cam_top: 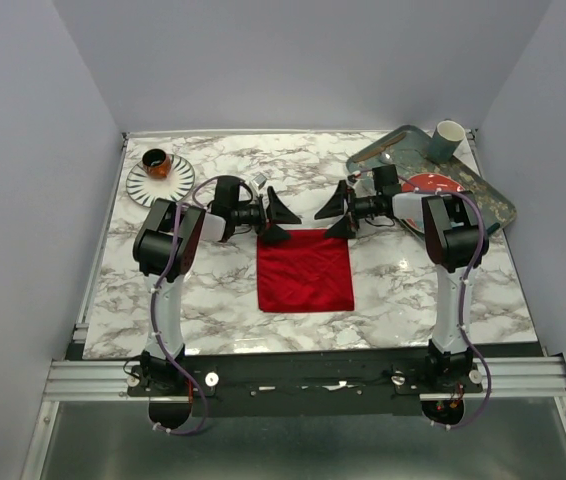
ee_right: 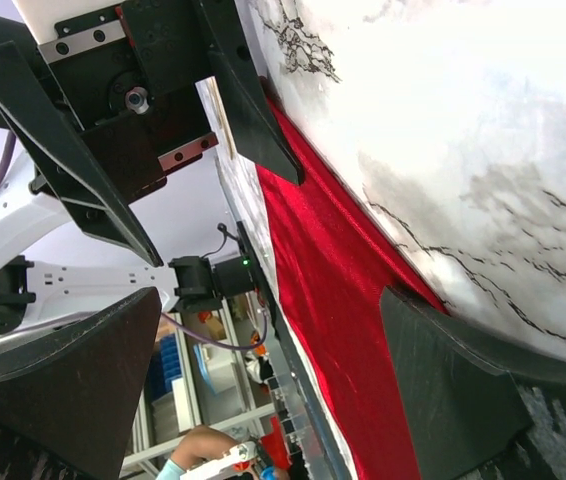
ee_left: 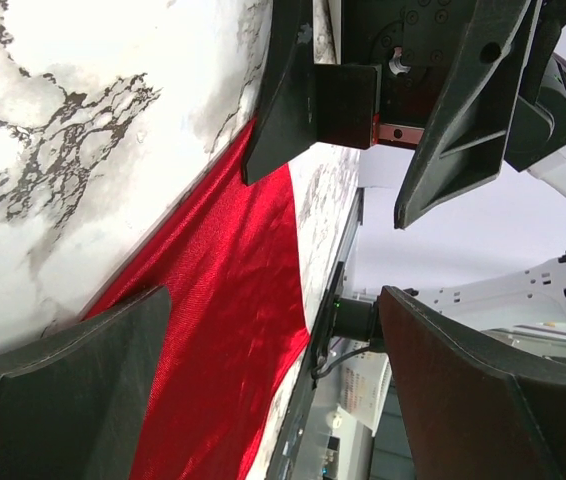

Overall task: Fold the napkin into a case and place the utensils inside
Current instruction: Smooth out the square-folded napkin at the center of the board.

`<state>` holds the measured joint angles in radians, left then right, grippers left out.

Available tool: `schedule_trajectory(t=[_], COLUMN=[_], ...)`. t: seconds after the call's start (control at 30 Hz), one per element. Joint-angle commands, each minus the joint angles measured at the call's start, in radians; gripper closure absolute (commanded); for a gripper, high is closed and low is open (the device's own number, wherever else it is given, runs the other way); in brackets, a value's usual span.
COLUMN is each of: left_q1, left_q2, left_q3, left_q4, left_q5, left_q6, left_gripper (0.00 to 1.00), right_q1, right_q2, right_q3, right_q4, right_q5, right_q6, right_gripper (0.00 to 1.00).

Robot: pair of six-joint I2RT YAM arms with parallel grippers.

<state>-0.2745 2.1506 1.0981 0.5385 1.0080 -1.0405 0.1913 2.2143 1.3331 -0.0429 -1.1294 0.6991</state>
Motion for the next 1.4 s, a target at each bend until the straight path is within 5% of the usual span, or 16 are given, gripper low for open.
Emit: schedule_trajectory(t=[0.0,0.53,0.9,1.37], left_q1=[0.031,-0.054,-0.095,-0.034], left_q2=[0.014,-0.156,-0.045,-0.003], left_q3=[-0.046,0.02,0.105,0.026], left_q4=[-0.075,-0.071,-0.09,-0.127], left_q5=[-0.025,-0.042,-0.129,-0.103], left_q6=[0.069,0.089,0.074,0.119], left_gripper=[0.01,0.01,0.01,0.01], right_q1=[-0.015,0.063,0.069,0.034], right_q2=[0.038,-0.168,-0.062,0.03], right_q3=[0.006,0.081,0.071,0.057], right_q4=[-0.087,-0.14,-0.14,-0.183], right_q5=[0.072,0.04,0.071,0.135], right_q6=[-0.082,-0.107,-0.127,-0.179], right_gripper=[0.0,0.0,0.0,0.0])
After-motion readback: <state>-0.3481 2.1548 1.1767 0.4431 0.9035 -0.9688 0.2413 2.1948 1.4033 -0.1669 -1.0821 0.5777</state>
